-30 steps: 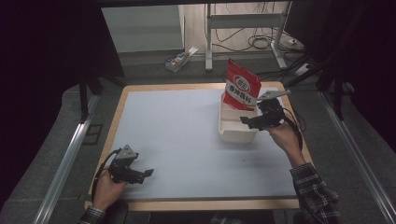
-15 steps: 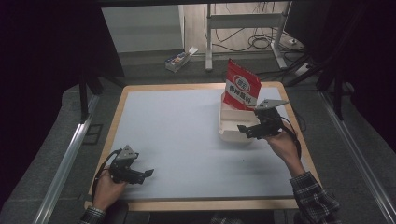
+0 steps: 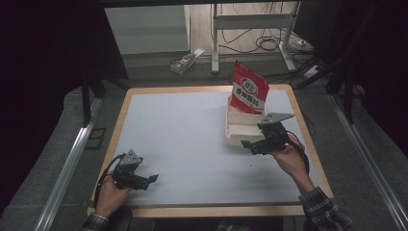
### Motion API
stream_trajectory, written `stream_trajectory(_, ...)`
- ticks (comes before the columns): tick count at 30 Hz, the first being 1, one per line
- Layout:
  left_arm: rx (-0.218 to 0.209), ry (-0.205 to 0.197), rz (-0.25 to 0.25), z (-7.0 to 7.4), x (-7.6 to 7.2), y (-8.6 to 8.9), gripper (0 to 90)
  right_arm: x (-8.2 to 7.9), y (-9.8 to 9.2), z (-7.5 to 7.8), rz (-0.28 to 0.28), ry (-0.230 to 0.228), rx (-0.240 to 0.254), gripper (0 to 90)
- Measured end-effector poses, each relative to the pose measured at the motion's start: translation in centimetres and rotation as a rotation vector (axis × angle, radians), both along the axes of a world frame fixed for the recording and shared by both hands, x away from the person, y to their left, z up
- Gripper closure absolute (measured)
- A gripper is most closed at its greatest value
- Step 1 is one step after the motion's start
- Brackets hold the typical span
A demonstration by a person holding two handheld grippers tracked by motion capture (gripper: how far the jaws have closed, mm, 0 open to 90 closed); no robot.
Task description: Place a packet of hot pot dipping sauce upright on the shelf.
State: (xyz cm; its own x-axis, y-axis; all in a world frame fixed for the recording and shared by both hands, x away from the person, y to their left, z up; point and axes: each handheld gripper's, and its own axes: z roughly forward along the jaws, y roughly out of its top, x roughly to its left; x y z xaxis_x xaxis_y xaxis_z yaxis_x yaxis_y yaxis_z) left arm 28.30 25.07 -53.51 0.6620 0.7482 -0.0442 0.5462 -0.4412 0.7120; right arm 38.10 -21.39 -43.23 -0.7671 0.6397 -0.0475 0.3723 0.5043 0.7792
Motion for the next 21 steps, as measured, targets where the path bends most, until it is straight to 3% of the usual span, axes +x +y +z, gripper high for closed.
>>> stream_trajectory(21, 0.005, -0.001, -0.014, 0.0, 0.0, -0.3, 5.9, -4.1, -1.1, -1.0, 0.029, -0.024, -0.016, 5.7)
